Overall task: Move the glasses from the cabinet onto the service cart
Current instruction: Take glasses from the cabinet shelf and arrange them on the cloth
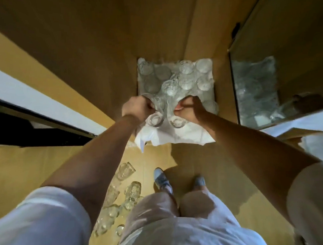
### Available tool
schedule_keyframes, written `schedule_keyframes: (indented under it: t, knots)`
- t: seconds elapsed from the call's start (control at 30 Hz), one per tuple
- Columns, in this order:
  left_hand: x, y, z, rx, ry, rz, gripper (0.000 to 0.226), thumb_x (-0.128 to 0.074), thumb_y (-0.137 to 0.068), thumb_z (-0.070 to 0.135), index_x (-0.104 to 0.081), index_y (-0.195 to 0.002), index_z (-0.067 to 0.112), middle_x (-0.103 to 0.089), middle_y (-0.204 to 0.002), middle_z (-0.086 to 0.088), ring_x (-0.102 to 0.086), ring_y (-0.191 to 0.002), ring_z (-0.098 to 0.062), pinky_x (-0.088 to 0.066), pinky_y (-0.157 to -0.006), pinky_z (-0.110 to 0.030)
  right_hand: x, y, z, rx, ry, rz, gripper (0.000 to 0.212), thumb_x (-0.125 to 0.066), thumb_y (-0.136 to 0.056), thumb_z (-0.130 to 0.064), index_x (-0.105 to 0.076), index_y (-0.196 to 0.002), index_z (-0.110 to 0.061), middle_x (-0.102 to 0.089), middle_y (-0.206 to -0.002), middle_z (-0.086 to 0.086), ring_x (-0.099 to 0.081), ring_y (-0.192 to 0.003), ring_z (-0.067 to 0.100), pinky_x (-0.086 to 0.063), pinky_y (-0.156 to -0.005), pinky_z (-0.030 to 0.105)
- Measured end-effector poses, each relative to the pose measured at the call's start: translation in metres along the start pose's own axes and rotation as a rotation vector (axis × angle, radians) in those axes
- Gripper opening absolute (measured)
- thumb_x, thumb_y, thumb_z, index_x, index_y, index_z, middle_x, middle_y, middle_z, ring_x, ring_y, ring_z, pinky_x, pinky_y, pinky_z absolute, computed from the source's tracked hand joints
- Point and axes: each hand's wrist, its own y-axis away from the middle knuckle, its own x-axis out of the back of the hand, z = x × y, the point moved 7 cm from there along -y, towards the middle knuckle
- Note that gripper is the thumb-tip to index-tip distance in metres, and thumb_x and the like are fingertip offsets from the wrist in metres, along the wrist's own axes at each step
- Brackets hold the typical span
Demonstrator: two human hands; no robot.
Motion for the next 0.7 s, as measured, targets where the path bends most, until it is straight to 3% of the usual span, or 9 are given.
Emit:
schedule_keyframes:
  t: [0.07, 0.2, 0.4, 0.7]
  knots:
    - [0.021, 0.009, 0.011, 0.003, 0.016, 0.022, 0.019, -0.067, -0.08, 0.042, -0.073, -0.094, 0.03, -0.071, -0.101, 0.003, -0.065, -0.095, -0.022, -0.054, -0.081, -0.034, 0.013, 0.009, -0.01, -0.055, -0.019, -0.105, 0.022, -0.067, -0.082, -0.011, -0.068, -0.062, -0.019, -0.062, -0.052, -0.015, -0.057, -0.055, -0.006, -0.044, -0.061, 0.014]
    - [0.057, 0.03, 0.032, 0.001, 0.046, 0.102, 0.015, -0.069, -0.082, 0.035, -0.074, -0.094, 0.028, -0.071, -0.097, 0.002, -0.066, -0.092, -0.021, -0.054, -0.08, -0.033, 0.051, 0.022, -0.038, 0.056, 0.013, 0.046, 0.003, -0.073, -0.076, -0.022, -0.07, -0.074, -0.023, -0.07, -0.085, -0.004, -0.064, -0.087, 0.011, -0.051, -0.087, 0.024]
    - [0.065, 0.082, 0.056, -0.004, 0.091, 0.207, 0.014, -0.067, -0.084, 0.026, -0.075, -0.096, 0.026, -0.072, -0.1, 0.004, -0.065, -0.097, -0.018, -0.054, -0.086, -0.033, 0.077, 0.069, -0.035, 0.159, -0.006, 0.064, 0.009, -0.073, -0.076, -0.016, -0.076, -0.085, -0.014, -0.073, -0.09, 0.0, -0.065, -0.092, 0.013, -0.051, -0.091, 0.028]
    - [-0.001, 0.193, 0.101, -0.008, 0.133, 0.213, 0.012, -0.073, -0.082, 0.029, -0.076, -0.092, 0.022, -0.072, -0.097, 0.004, -0.064, -0.096, -0.015, -0.048, -0.082, -0.024, 0.097, 0.187, 0.032, 0.241, 0.049, -0.011, 0.009, -0.072, -0.079, -0.019, -0.075, -0.087, -0.017, -0.071, -0.09, -0.003, -0.064, -0.089, 0.008, -0.051, -0.086, 0.022]
